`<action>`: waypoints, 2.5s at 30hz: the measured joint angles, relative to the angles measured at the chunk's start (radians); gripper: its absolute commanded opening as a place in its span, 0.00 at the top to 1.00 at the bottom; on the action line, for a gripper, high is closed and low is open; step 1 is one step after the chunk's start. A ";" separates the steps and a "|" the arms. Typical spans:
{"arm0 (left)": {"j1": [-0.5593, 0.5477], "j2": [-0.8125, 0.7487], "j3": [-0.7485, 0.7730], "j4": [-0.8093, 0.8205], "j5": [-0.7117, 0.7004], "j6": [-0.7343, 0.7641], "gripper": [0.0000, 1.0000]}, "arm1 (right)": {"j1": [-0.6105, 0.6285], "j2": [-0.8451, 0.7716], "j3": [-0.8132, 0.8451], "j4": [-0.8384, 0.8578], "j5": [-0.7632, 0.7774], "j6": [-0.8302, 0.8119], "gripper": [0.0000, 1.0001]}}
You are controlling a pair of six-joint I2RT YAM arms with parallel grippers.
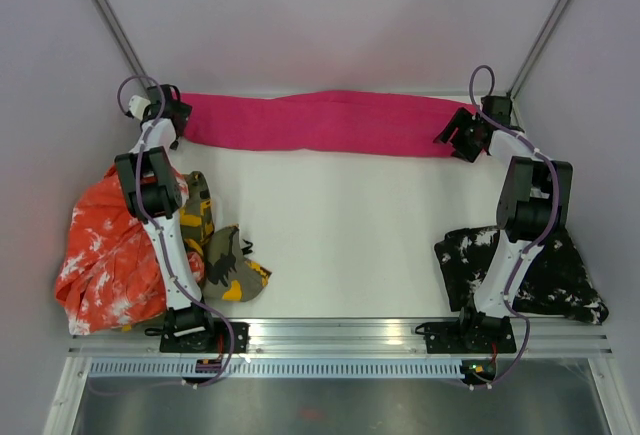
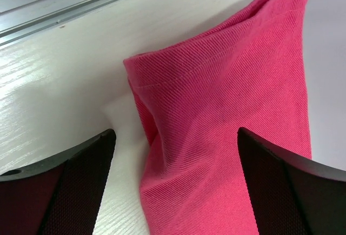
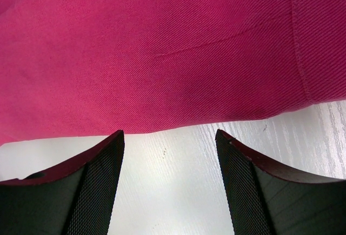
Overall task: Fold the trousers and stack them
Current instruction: Fold the trousers
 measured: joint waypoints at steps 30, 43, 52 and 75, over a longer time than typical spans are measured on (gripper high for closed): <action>0.027 0.251 0.438 -0.206 0.193 0.081 0.98 | 0.009 0.027 0.001 -0.021 0.034 -0.003 0.26; -0.041 -0.105 0.082 0.098 0.132 0.468 0.98 | 0.048 0.027 0.007 -0.029 0.035 -0.003 0.25; -0.300 -0.312 -0.004 0.361 0.104 0.932 0.98 | 0.051 0.023 0.029 -0.032 0.006 -0.003 0.25; -0.785 0.190 0.357 0.098 -0.339 1.095 0.98 | 0.079 -0.019 0.016 0.063 -0.157 0.157 0.24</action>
